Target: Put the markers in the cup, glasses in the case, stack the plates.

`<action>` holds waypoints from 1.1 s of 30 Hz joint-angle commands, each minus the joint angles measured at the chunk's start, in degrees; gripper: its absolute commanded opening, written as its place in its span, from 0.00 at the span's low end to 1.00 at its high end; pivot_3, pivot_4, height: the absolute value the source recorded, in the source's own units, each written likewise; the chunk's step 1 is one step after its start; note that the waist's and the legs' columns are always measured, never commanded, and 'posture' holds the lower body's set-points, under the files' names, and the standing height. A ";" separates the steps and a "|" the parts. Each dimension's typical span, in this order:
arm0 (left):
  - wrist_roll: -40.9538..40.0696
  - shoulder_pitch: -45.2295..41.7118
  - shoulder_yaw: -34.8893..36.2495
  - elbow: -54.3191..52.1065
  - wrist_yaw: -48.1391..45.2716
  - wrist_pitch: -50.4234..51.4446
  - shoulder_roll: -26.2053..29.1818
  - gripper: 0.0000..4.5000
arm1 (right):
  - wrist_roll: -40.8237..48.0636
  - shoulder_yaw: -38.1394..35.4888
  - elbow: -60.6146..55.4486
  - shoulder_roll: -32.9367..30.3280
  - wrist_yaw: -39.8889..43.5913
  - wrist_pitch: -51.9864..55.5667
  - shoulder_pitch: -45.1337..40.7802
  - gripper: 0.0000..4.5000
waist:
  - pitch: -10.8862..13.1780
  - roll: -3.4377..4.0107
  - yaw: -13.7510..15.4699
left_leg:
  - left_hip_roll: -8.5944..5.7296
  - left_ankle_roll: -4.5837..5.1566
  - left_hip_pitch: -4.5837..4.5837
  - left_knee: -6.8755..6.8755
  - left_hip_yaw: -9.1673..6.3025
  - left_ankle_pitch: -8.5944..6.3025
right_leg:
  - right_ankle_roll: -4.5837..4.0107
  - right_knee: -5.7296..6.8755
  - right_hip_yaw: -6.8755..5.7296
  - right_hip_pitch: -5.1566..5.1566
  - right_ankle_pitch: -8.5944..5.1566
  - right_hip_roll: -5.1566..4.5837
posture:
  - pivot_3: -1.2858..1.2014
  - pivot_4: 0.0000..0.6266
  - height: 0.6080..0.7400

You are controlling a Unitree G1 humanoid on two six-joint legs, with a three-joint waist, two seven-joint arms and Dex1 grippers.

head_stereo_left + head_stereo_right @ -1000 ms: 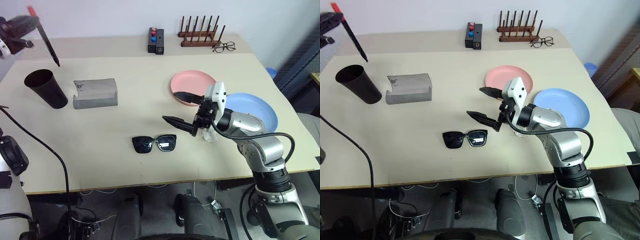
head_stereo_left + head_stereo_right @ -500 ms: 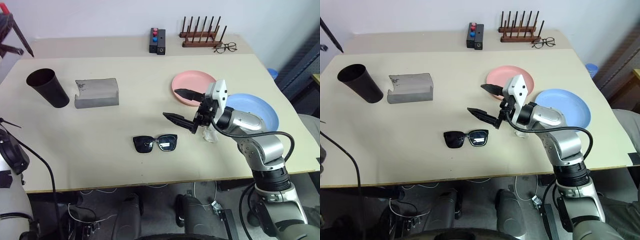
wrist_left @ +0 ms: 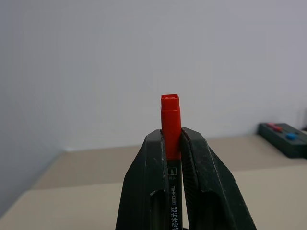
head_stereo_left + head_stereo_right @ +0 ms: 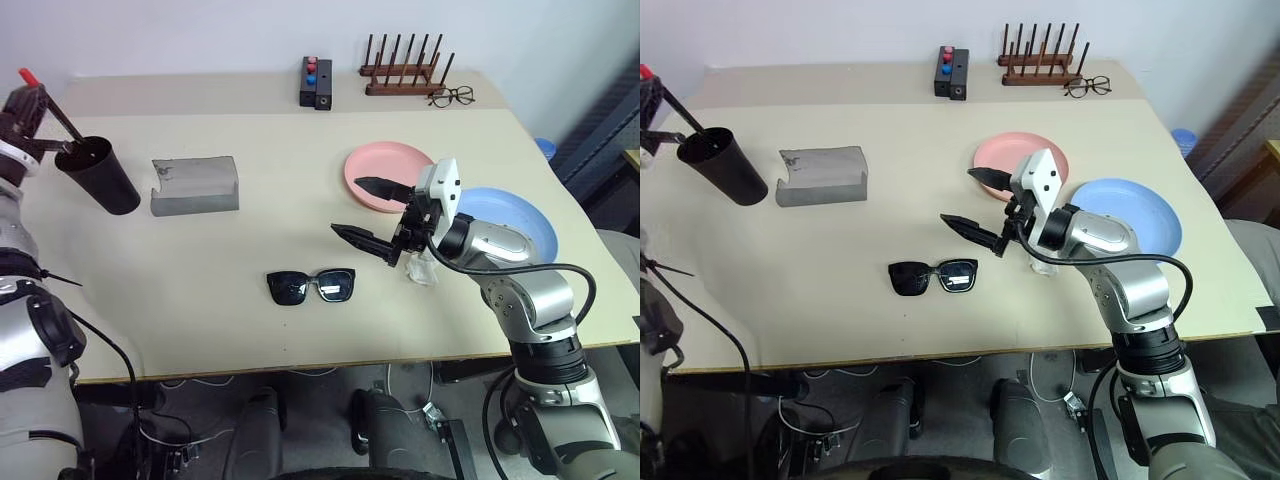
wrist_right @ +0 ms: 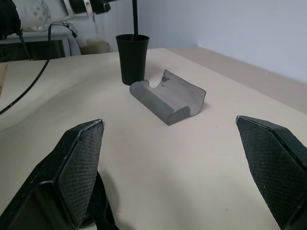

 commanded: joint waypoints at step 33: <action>8.35 -6.50 -23.57 -15.39 -23.01 19.32 -4.04 0.99 | -2.85 -8.79 8.62 -3.09 -1.32 -6.44 -3.44 1.00 | 0.01 0.02 1.10 | 0.00 0.00 0.01 0.09 0.00 0.00 | -0.02 0.00 0.01 0.04 -0.01 0.00 | 0.52 0.24 1.00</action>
